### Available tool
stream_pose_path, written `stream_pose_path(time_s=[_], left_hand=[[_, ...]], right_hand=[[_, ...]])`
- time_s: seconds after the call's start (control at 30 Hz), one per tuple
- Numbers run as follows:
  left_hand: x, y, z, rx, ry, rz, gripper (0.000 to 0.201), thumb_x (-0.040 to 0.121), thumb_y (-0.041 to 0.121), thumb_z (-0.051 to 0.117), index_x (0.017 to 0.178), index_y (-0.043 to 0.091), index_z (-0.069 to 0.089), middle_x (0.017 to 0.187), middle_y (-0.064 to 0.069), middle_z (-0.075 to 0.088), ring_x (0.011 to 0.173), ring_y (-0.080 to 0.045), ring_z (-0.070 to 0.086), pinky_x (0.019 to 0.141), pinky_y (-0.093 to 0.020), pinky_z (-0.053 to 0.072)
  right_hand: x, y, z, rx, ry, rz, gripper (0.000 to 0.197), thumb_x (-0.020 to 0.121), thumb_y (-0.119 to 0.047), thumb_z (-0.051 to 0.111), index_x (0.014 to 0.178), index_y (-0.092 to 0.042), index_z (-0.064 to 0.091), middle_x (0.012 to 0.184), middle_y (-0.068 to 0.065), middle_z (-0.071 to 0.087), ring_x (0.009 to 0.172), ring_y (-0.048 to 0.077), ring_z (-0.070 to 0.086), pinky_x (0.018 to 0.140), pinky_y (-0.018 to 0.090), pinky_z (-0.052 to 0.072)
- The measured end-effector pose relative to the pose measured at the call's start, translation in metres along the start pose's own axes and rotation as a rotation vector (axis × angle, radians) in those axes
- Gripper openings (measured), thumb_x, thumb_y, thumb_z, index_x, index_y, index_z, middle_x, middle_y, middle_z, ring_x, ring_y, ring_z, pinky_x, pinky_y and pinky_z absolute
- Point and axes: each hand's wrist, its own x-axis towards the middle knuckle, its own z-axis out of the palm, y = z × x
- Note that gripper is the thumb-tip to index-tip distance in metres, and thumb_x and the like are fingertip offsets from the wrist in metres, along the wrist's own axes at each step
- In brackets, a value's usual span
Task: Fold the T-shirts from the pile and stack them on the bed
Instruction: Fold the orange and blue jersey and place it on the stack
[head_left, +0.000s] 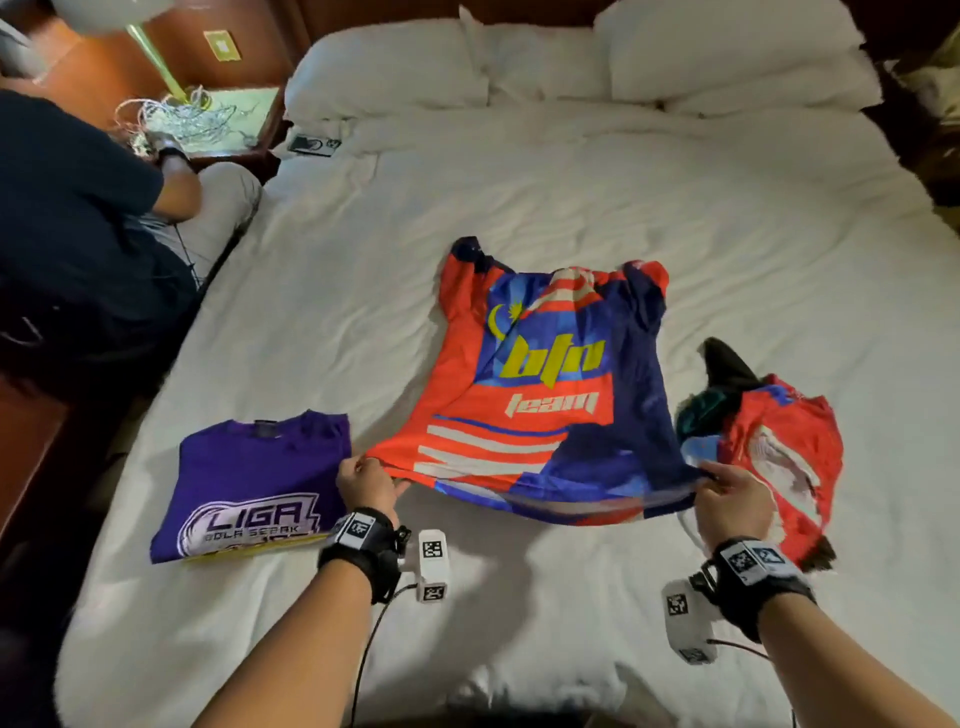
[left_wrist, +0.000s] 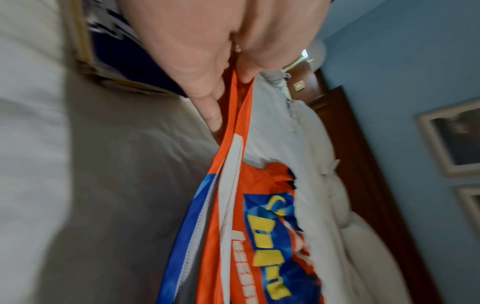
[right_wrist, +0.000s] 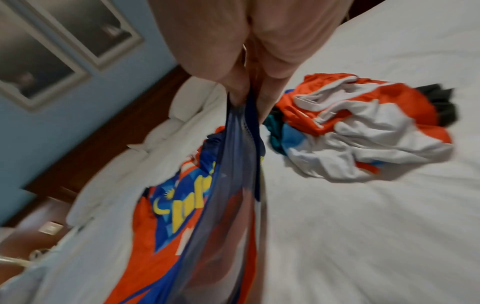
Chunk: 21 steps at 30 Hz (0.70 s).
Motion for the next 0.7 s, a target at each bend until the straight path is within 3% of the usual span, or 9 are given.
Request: stream_pose_path(time_s=[0.07,0.17,0.27,0.33,0.4,0.47,0.53,0.6,0.7], left_hand=[[0.022,-0.029,-0.026,0.058,0.052,-0.032,0.034,0.092,-0.013,0.042,0.109,0.012,0.058,0.115,-0.022,0.063,0.097,-0.037,0.063,0.049,-0.035,0.059],[0.051,-0.065,-0.058,0.176,0.122,-0.119,0.033,0.094,-0.008,0.04,0.108,0.012,0.061,0.121,-0.021,0.063,0.105,-0.042,0.062,0.058,-0.042,0.059],[0.079,-0.097,-0.082,0.242,0.093,-0.184,0.037,0.095,-0.01,0.041,0.126,0.001,0.058,0.13,-0.026,0.059,0.113,-0.045,0.059,0.065,-0.049,0.061],[0.09,-0.113,-0.09,0.401,0.106,-0.123,0.04,0.09,-0.016,0.047,0.124,-0.001,0.061,0.129,-0.027,0.06,0.107,-0.042,0.062,0.057,-0.041,0.063],[0.093,-0.121,-0.093,0.607,0.142,-0.077,0.038,0.087,-0.009,0.046,0.111,0.009,0.069,0.123,-0.023,0.066,0.103,-0.042,0.066,0.071,-0.05,0.064],[0.091,-0.119,-0.089,0.819,0.132,-0.009,0.037,0.088,0.001,0.044,0.11,0.007,0.073,0.123,-0.022,0.068,0.111,-0.042,0.064,0.095,-0.046,0.055],[0.089,-0.114,-0.081,1.009,0.058,0.059,0.044,0.091,0.012,0.038,0.116,-0.006,0.07,0.125,-0.027,0.065,0.118,-0.043,0.058,0.099,-0.042,0.045],[0.085,-0.111,-0.069,1.124,0.034,0.091,0.04,0.097,0.017,0.042,0.121,-0.003,0.067,0.127,-0.027,0.061,0.12,-0.041,0.055,0.098,-0.043,0.042],[0.085,-0.114,-0.052,1.231,0.001,0.174,0.043,0.099,0.033,0.048,0.127,0.003,0.059,0.127,-0.025,0.057,0.116,-0.041,0.055,0.093,-0.045,0.044]], right_hand=[[-0.013,0.024,0.006,-0.089,0.003,0.062,0.037,0.076,-0.008,0.053,0.102,0.001,0.078,0.104,0.03,0.071,0.103,0.043,0.064,0.097,0.041,0.047],[-0.025,0.056,0.011,-0.188,-0.01,0.181,0.036,0.075,-0.001,0.055,0.102,-0.005,0.079,0.109,0.026,0.072,0.103,0.043,0.064,0.096,0.039,0.048],[-0.035,0.081,0.016,-0.245,-0.018,0.235,0.038,0.071,-0.007,0.053,0.098,-0.006,0.08,0.105,0.025,0.073,0.1,0.043,0.066,0.097,0.04,0.048],[-0.04,0.096,0.019,-0.286,-0.029,0.261,0.046,0.067,-0.015,0.048,0.098,-0.006,0.08,0.1,0.025,0.074,0.098,0.044,0.066,0.097,0.04,0.047],[-0.043,0.108,0.022,-0.316,-0.052,0.273,0.049,0.064,-0.017,0.046,0.098,-0.006,0.08,0.098,0.025,0.074,0.097,0.045,0.066,0.095,0.041,0.048],[-0.044,0.115,0.026,-0.307,-0.099,0.36,0.037,0.073,-0.006,0.057,0.104,-0.005,0.076,0.1,0.024,0.073,0.099,0.043,0.067,0.096,0.041,0.048],[-0.04,0.122,0.033,-0.272,-0.157,0.437,0.047,0.069,-0.009,0.066,0.116,-0.005,0.069,0.11,0.021,0.071,0.105,0.039,0.067,0.099,0.04,0.045],[-0.033,0.127,0.042,-0.27,-0.181,0.449,0.071,0.062,-0.029,0.06,0.129,-0.005,0.062,0.12,0.019,0.068,0.113,0.038,0.063,0.103,0.04,0.042],[-0.018,0.132,0.06,-0.305,-0.167,0.43,0.054,0.088,-0.036,0.064,0.127,0.001,0.062,0.122,0.026,0.066,0.116,0.043,0.06,0.101,0.043,0.042]])
